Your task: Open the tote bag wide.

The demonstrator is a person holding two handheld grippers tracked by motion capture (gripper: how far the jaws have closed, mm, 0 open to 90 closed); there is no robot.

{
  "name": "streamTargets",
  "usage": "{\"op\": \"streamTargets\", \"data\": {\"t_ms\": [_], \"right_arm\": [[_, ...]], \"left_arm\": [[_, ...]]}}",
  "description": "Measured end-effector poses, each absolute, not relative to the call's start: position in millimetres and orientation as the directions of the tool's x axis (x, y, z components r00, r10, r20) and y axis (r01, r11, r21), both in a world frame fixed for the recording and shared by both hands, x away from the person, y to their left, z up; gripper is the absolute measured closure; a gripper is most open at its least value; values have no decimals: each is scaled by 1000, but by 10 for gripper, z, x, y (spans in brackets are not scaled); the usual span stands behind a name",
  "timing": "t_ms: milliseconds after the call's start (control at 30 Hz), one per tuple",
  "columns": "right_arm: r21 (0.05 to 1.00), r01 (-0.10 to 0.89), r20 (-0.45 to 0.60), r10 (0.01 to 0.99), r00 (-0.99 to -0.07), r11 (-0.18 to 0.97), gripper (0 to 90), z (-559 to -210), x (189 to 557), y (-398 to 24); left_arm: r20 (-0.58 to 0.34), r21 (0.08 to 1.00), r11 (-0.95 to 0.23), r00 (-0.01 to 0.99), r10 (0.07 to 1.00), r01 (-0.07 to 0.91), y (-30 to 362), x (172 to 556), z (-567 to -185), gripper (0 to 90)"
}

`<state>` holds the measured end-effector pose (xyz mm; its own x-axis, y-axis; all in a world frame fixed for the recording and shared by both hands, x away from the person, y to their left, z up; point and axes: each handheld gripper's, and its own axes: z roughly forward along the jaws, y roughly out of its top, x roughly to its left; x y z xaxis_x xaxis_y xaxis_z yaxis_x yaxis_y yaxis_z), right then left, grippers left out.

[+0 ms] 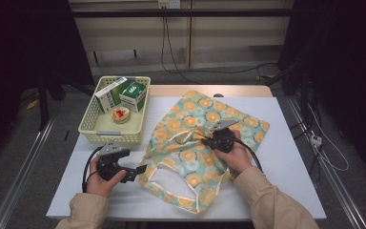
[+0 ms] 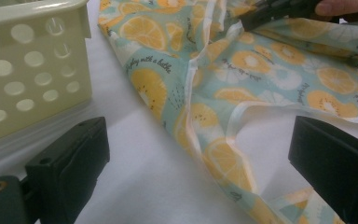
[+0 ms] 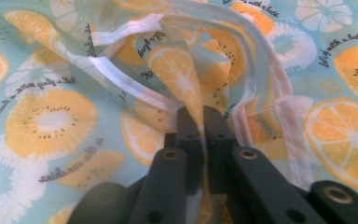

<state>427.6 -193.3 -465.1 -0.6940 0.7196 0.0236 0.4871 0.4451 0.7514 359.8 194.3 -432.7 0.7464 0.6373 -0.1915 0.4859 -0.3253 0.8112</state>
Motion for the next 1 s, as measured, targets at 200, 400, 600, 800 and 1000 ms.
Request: {"op": "streamTargets", "data": {"t_ms": [200,400,600,800,1000], "right_arm": [[741,497,22,723,-690,451,900,-4631,4283,-1917],[748,511,59,724,-687,423,900,-4451,4318,-1932],[772,500,77,724,-686,391,900,-4189,4348,-1967],[779,494,69,730,-680,387,900,-4058,4377,-1981],[794,493,87,738,-669,354,900,-3943,4425,-2001]], "left_arm": [[-188,815,-324,748,637,481,1944,3597,-4308,50],[-189,818,-316,743,642,481,1969,3599,-4298,50],[-189,823,-311,745,640,476,1959,3594,-4287,50],[-185,825,-312,747,638,471,1966,3591,-4261,50],[-185,828,-307,747,639,468,1975,3592,-4250,50]]}}
